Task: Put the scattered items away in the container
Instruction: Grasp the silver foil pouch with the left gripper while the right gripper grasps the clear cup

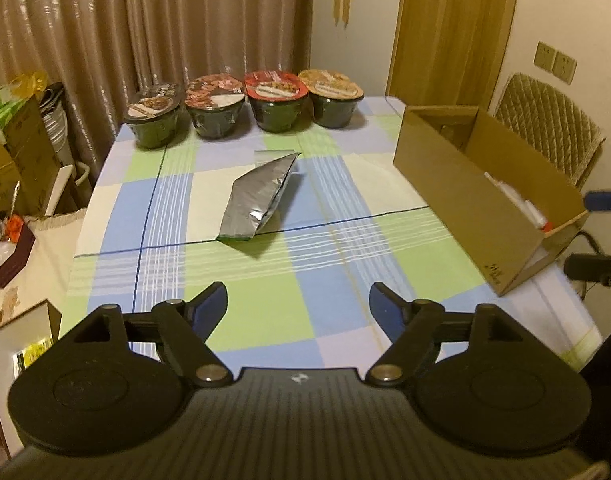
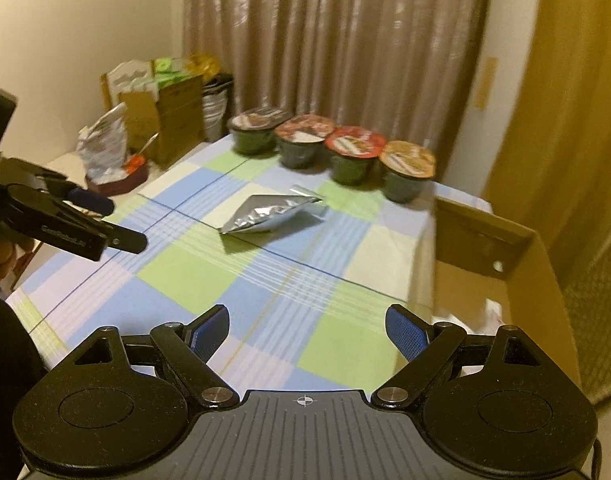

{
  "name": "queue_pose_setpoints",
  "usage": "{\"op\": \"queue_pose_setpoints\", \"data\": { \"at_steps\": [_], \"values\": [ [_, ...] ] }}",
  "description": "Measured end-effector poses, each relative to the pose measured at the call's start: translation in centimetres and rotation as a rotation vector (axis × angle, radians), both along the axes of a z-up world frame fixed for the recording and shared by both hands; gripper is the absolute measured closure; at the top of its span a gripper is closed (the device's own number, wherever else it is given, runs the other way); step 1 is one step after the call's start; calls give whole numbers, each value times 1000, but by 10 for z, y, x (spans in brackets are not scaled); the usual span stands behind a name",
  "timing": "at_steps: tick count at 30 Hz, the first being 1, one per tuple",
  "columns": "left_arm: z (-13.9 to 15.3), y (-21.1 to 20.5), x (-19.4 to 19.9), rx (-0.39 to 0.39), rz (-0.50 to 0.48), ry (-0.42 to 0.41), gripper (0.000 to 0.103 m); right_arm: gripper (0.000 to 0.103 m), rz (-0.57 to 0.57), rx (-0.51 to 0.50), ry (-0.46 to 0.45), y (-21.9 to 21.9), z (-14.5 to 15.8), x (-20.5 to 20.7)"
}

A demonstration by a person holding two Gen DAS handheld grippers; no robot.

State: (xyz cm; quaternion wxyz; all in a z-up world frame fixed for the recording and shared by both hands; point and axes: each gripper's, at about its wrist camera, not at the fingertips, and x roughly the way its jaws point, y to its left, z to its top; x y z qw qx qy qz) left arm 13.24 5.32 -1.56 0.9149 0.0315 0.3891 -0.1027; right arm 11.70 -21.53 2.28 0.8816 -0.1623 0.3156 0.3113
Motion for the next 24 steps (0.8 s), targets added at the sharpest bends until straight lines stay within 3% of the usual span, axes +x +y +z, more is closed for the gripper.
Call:
{"op": "queue_pose_setpoints", "data": {
  "at_steps": [7, 15, 24],
  "values": [
    [-35, 11, 84, 35, -69, 49, 22, 12, 97, -74, 18, 45, -17, 86],
    [-82, 17, 183, -3, -93, 96, 16, 12, 207, -188, 28, 96, -59, 184],
    [-124, 8, 252, -18, -127, 148, 16, 13, 265, -231, 55, 127, -110, 257]
  ]
}}
